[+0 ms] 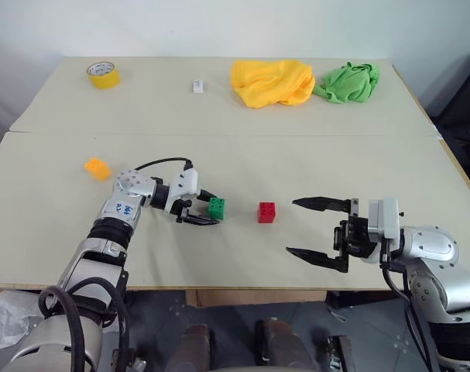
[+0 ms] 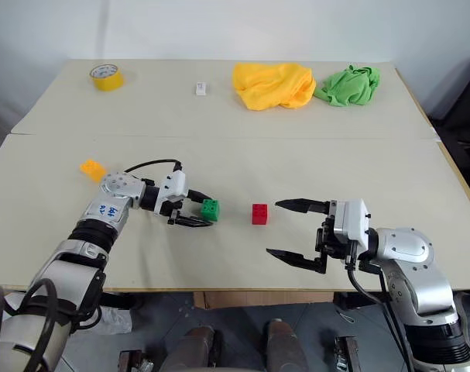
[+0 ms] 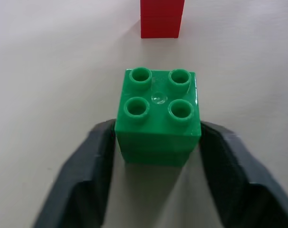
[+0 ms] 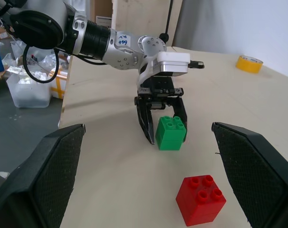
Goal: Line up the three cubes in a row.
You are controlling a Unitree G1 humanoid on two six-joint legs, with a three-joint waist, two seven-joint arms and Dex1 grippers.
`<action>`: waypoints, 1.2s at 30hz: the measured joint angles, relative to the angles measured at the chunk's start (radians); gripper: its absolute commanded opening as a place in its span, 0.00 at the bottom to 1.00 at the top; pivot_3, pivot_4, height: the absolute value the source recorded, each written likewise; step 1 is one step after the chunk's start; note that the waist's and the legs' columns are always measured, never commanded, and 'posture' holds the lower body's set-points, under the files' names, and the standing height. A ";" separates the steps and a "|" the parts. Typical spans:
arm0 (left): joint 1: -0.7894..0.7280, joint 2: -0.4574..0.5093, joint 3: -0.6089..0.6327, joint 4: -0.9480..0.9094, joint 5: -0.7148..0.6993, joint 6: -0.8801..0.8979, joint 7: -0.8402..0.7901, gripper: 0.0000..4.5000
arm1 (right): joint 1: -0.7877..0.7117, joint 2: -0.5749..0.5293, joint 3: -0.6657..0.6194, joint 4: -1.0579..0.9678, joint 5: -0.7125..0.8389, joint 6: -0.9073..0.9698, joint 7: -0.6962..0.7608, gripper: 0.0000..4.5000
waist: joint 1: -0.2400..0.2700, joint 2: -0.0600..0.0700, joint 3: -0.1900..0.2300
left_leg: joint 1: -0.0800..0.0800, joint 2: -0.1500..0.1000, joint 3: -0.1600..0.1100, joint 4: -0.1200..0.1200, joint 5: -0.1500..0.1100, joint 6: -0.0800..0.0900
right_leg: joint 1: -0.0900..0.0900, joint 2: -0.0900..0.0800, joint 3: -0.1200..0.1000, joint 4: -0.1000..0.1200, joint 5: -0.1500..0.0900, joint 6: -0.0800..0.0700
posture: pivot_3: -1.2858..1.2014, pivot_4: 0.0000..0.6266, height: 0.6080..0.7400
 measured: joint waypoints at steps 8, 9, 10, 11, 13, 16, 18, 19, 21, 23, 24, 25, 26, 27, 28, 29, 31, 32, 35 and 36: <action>0.377 0.153 0.237 -0.453 -0.193 0.115 0.087 0.89 | -0.059 0.029 0.040 0.010 0.038 0.067 0.006 1.00 | -0.028 0.000 0.000 | 0.000 0.002 0.000 -0.002 0.000 -0.001 | -0.001 0.000 0.001 0.001 0.000 0.000 | 0.52 0.24 1.00; 0.424 0.173 0.281 -0.504 -0.212 0.146 0.119 0.93 | -0.063 0.038 0.046 0.011 0.039 0.071 0.003 1.00 | -0.026 0.000 0.000 | 0.000 0.002 0.000 -0.002 0.000 -0.001 | -0.001 0.000 0.001 0.000 0.000 0.000 | 0.52 0.24 1.00; 0.490 0.191 0.344 -0.570 -0.237 0.185 0.165 0.97 | -0.074 0.052 0.057 0.011 0.039 0.075 -0.004 1.00 | -0.028 0.000 0.000 | 0.001 0.002 0.000 -0.002 0.000 -0.001 | -0.001 0.000 0.002 0.000 0.000 0.000 | 0.52 0.24 1.00; 0.565 0.206 0.409 -0.637 -0.265 0.224 0.217 0.99 | -0.081 0.074 0.063 0.011 0.039 0.074 -0.015 1.00 | -0.030 0.000 0.000 | 0.001 0.002 0.000 -0.002 -0.001 0.000 | 0.000 0.000 0.002 0.000 0.000 0.000 | 0.52 0.24 1.00; 0.694 0.212 0.511 -0.735 -0.302 0.287 0.298 0.99 | -0.093 0.105 0.076 0.015 0.037 0.074 -0.035 1.00 | -0.027 0.001 0.000 | 0.001 0.002 0.000 -0.002 -0.001 0.000 | 0.000 0.000 0.002 0.000 0.000 0.000 | 0.52 0.24 1.00; 0.881 0.173 0.643 -0.856 -0.338 0.348 0.424 0.99 | -0.121 0.131 0.092 0.018 0.029 0.069 -0.053 1.00 | -0.016 0.001 0.000 | 0.002 0.001 0.000 -0.002 -0.002 0.002 | 0.002 -0.001 0.001 -0.003 0.000 0.000 | 0.52 0.24 1.00; 0.976 0.116 0.737 -0.879 -0.356 0.360 0.515 0.99 | -0.129 0.146 0.103 0.016 0.019 0.064 -0.059 1.00 | -0.012 0.001 0.000 | 0.003 0.001 0.000 -0.002 -0.004 0.005 | 0.003 -0.001 0.001 -0.004 0.000 0.000 | 0.52 0.24 1.00; 1.025 0.073 0.802 -0.879 -0.367 0.361 0.582 0.99 | -0.130 0.153 0.109 0.016 0.016 0.059 -0.061 1.00 | -0.012 0.001 0.000 | 0.003 0.001 0.000 -0.002 -0.004 0.005 | 0.003 -0.001 0.001 -0.005 0.000 0.000 | 0.52 0.24 1.00; 1.079 -0.002 0.914 -0.865 -0.390 0.368 0.710 0.99 | -0.127 0.153 0.112 0.015 0.015 0.047 -0.055 1.00 | -0.007 0.000 0.000 | 0.002 0.001 0.000 -0.002 -0.004 0.006 | 0.003 -0.001 0.000 -0.005 0.000 0.000 | 0.52 0.24 1.00; 1.104 -0.035 0.975 -0.859 -0.397 0.367 0.790 0.99 | -0.128 0.153 0.114 0.012 0.015 0.045 -0.053 1.00 | 0.001 -0.001 0.000 | 0.002 0.001 -0.001 -0.002 -0.005 0.007 | 0.004 -0.001 -0.001 -0.006 0.000 0.000 | 0.52 0.24 1.00; 1.120 -0.044 1.000 -0.858 -0.399 0.365 0.827 0.99 | -0.128 0.153 0.114 0.007 0.016 0.045 -0.053 1.00 | 0.004 -0.001 0.000 | 0.003 0.001 -0.002 -0.002 -0.005 0.007 | 0.005 -0.001 -0.001 -0.007 0.000 0.000 | 0.52 0.24 1.00; 1.129 -0.049 1.010 -0.859 -0.399 0.363 0.852 0.99 | -0.128 0.153 0.113 0.002 0.016 0.045 -0.053 1.00 | 0.008 -0.001 0.000 | 0.003 0.001 -0.002 -0.002 -0.005 0.007 | 0.006 -0.001 -0.001 -0.008 0.001 0.001 | 0.52 0.24 1.00; 1.129 -0.051 1.010 -0.859 -0.398 0.363 0.864 0.99 | -0.127 0.153 0.113 0.000 0.016 0.045 -0.053 1.00 | 0.011 -0.001 0.000 | 0.004 0.001 -0.002 -0.002 -0.005 0.007 | 0.007 -0.001 -0.001 -0.008 0.001 0.001 | 0.52 0.24 1.00; 1.127 -0.051 1.001 -0.859 -0.395 0.362 0.873 0.99 | -0.127 0.153 0.113 0.000 0.016 0.045 -0.053 1.00 | 0.014 -0.001 0.000 | 0.004 0.001 -0.002 -0.002 -0.005 0.007 | 0.007 -0.002 -0.002 -0.009 0.002 0.001 | 0.52 0.24 1.00; 1.123 -0.050 0.990 -0.860 -0.393 0.362 0.874 0.99 | -0.128 0.153 0.114 0.000 0.016 0.045 -0.052 1.00 | 0.015 -0.001 -0.001 | 0.004 0.001 -0.002 -0.002 -0.005 0.007 | 0.007 -0.002 -0.002 -0.009 0.002 0.001 | 0.52 0.24 1.00; 1.114 -0.047 0.972 -0.859 -0.390 0.365 0.876 0.99 | -0.127 0.153 0.113 0.000 0.016 0.045 -0.051 1.00 | 0.017 -0.001 -0.001 | 0.004 0.001 -0.002 -0.002 -0.005 0.007 | 0.007 -0.002 -0.002 -0.009 0.002 0.001 | 0.52 0.24 1.00; 1.069 -0.024 0.927 -0.857 -0.384 0.381 0.881 0.99 | -0.128 0.152 0.114 0.001 0.016 0.044 -0.047 1.00 | 0.021 -0.001 0.000 | 0.003 0.001 -0.003 -0.002 -0.005 0.007 | 0.007 -0.001 -0.003 -0.009 0.002 0.000 | 0.52 0.24 1.00; 1.026 0.003 0.895 -0.856 -0.384 0.401 0.881 0.99 | -0.129 0.152 0.114 0.002 0.015 0.044 -0.043 1.00 | 0.024 -0.001 -0.001 | 0.003 0.001 -0.004 -0.002 -0.005 0.006 | 0.007 -0.001 -0.004 -0.009 0.002 0.000 | 0.52 0.24 1.00; 0.879 0.105 0.812 -0.779 -0.374 0.437 0.848 0.99 | -0.132 0.151 0.115 0.004 0.013 0.043 -0.041 1.00 | 0.023 -0.001 -0.001 | 0.003 0.001 -0.005 -0.003 -0.004 0.005 | 0.007 -0.001 -0.005 -0.009 0.003 -0.001 | 0.52 0.24 1.00; 0.785 0.154 0.771 -0.696 -0.360 0.446 0.821 0.99 | -0.133 0.151 0.115 0.006 0.010 0.042 -0.039 1.00 | 0.024 -0.001 -0.001 | 0.003 0.001 -0.006 -0.003 -0.003 0.004 | 0.007 -0.001 -0.007 -0.008 0.003 -0.001 | 0.52 0.24 1.00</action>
